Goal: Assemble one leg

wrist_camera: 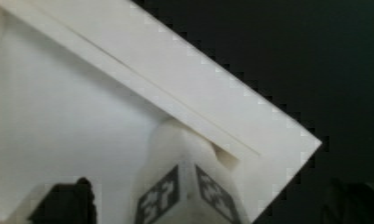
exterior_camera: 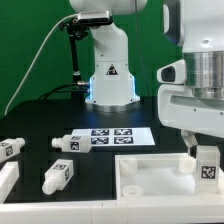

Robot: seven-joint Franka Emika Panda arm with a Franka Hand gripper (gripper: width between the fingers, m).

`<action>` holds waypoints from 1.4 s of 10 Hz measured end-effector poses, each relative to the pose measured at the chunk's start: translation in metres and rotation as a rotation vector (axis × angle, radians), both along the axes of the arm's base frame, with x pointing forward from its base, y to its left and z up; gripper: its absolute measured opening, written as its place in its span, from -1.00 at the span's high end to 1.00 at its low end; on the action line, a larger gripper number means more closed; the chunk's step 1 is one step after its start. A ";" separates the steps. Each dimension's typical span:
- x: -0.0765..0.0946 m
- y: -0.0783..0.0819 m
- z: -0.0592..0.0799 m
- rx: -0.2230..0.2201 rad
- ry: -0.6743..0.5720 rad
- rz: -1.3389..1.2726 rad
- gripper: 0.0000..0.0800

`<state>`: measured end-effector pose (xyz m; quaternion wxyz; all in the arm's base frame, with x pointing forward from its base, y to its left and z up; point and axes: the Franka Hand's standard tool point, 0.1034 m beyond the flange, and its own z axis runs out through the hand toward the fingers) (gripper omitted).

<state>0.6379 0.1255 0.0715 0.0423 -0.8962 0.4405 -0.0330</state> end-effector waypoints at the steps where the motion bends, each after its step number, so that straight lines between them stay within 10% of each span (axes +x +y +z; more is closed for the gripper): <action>1: 0.000 0.000 0.000 -0.008 -0.003 0.068 -0.62; 7: 0.009 -0.013 0.003 -0.099 -0.074 0.594 -0.62; 10: 0.009 -0.013 0.002 -0.089 -0.071 0.515 0.28; 14: 0.007 -0.019 0.001 -0.051 -0.058 0.085 0.28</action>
Offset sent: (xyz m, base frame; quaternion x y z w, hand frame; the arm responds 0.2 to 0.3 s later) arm 0.0130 -0.0037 0.0008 0.0069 0.0172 -0.4204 0.9071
